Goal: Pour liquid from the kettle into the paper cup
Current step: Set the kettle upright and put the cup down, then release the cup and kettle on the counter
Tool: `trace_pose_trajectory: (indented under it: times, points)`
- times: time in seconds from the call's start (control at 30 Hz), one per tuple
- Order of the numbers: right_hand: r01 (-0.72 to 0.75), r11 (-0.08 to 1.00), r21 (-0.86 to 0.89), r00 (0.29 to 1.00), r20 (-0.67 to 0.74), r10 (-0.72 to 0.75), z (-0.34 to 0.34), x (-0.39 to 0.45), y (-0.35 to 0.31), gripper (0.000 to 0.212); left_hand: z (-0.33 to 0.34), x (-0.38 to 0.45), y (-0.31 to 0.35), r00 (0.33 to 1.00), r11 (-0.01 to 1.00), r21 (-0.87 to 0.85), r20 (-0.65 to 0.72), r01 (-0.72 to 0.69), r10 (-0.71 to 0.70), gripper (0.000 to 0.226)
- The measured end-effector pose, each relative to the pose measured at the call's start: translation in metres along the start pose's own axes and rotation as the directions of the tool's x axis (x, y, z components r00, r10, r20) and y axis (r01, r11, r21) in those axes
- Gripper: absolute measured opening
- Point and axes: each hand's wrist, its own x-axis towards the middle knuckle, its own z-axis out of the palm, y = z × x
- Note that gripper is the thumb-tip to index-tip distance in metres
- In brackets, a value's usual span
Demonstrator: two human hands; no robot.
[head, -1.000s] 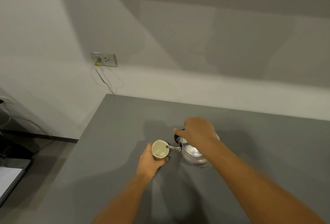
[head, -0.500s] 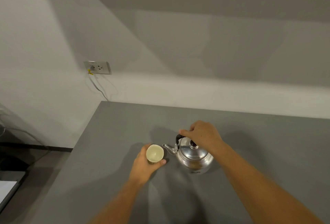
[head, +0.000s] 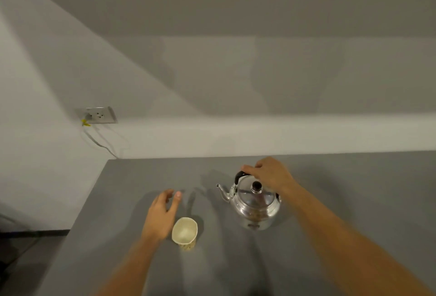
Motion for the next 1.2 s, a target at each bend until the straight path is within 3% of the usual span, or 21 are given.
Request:
trace_pose_trajectory:
  times: [0.27,0.63,1.1,1.2]
  points:
    - [-0.002,1.000,-0.015,1.000,-0.031,0.002,-0.005,0.054,0.003,0.063,-0.005,0.038,0.026,0.999,1.000,0.009,-0.032,-0.004,0.005,0.043]
    - [-0.032,0.999,-0.015,0.999,0.008,0.032,0.008,0.144,0.004,0.061,0.023,0.103,0.056,0.998,0.997,0.071,0.055,-0.006,0.002,0.039]
    - [-0.012,1.000,-0.012,1.000,0.006,0.012,0.016,0.156,0.016,0.059,0.029,0.104,0.073,0.998,0.994,0.102,0.059,-0.034,0.028,0.030]
    - [0.039,0.998,-0.058,0.999,0.013,-0.038,0.007,0.145,0.017,0.047,0.023,0.094,0.078,0.997,0.995,0.093,0.065,-0.044,0.038,0.029]
